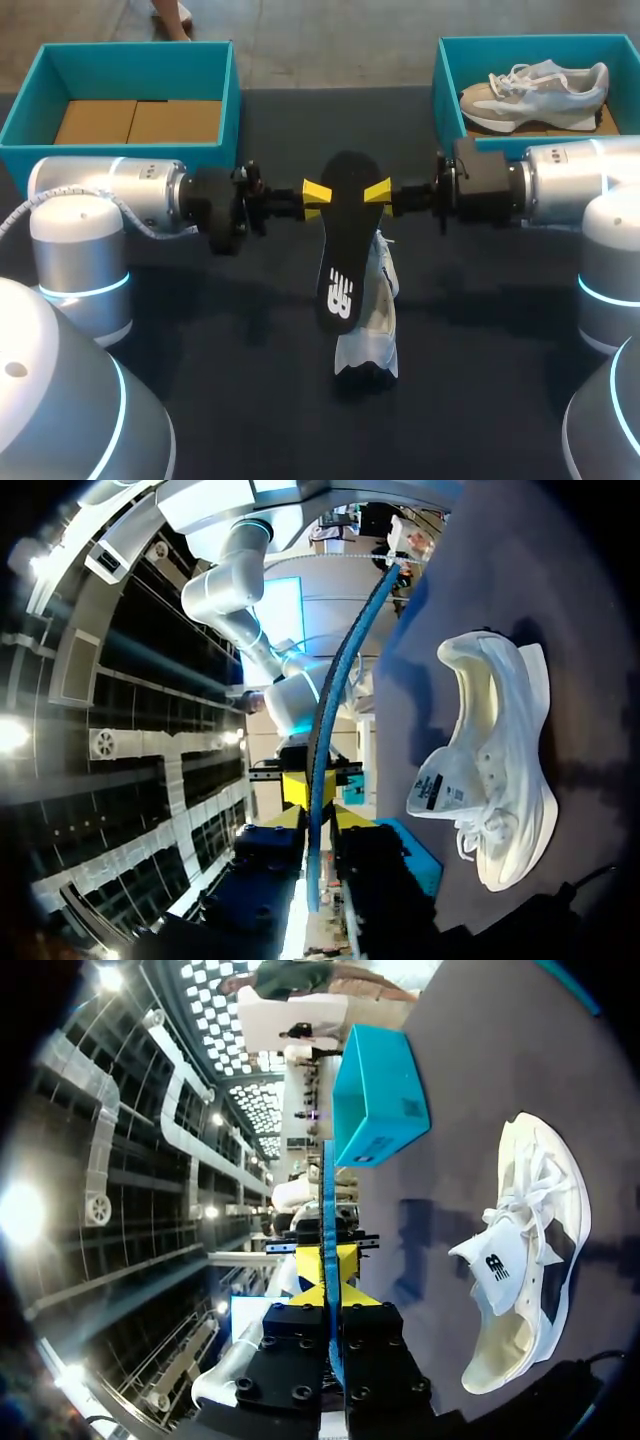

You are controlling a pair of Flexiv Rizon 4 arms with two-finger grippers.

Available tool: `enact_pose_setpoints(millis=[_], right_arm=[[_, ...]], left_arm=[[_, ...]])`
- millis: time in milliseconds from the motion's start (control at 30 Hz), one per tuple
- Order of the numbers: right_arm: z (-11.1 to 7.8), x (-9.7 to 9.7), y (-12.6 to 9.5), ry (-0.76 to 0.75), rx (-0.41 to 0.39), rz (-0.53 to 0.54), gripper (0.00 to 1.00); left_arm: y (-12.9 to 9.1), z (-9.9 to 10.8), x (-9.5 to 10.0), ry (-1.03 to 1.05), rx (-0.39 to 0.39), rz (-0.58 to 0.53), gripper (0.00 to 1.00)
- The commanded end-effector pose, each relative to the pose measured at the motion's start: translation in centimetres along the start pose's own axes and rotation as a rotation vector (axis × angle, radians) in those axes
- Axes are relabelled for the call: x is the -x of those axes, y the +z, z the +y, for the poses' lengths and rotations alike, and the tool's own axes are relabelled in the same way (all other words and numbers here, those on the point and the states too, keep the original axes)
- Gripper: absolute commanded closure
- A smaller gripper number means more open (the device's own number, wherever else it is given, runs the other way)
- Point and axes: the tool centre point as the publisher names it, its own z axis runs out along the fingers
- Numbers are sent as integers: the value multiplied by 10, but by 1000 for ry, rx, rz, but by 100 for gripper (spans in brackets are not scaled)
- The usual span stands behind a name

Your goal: Take the shoe out of the shoebox, open the shoe tongue, remove and reinsert the insole, then place the shoe into the shoebox

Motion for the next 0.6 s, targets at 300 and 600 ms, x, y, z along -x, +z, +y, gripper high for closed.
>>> enact_pose_setpoints(millis=[300, 600], right_arm=[[0, 1, 1, -1, -1, 4, 100], [-1, 2, 2, 1, -3, 5, 100]], left_arm=[[6, 1, 2, 15, -2, -4, 52], [18, 0, 2, 17, -20, -10, 60]])
